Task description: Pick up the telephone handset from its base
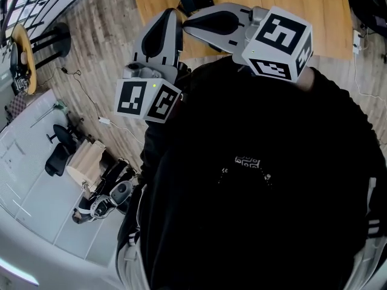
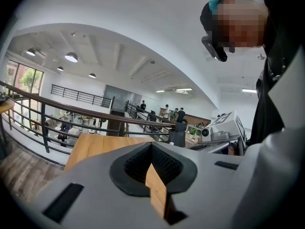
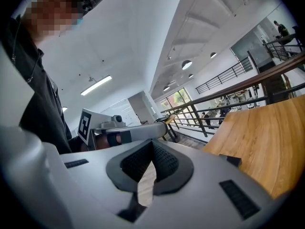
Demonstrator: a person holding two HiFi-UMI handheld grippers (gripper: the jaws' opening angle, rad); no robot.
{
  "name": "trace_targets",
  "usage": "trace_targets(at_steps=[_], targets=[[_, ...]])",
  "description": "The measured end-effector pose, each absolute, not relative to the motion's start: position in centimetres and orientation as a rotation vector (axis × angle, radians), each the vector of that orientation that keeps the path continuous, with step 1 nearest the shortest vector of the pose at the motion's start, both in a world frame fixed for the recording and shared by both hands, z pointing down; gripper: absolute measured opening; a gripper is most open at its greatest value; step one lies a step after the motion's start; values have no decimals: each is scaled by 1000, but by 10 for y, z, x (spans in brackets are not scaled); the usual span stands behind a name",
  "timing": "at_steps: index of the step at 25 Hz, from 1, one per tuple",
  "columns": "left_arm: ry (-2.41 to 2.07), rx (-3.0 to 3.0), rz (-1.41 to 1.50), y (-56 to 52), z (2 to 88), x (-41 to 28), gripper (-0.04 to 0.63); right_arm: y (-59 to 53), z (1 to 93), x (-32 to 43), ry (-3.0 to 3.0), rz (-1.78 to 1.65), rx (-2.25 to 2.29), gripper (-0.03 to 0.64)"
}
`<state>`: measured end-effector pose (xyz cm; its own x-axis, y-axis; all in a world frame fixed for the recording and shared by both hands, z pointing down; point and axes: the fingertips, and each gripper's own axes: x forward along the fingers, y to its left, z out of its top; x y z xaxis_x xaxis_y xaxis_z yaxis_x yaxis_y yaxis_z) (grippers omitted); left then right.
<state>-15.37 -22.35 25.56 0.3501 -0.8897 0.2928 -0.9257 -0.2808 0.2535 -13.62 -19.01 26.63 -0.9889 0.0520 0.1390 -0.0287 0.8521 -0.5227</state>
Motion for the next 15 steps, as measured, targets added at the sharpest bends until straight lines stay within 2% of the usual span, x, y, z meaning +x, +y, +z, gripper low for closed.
trace_targets(at_steps=[15], targets=[[-1402, 2294, 170, -247, 282, -140, 5, -211, 290, -127, -2842, 922, 193, 15]])
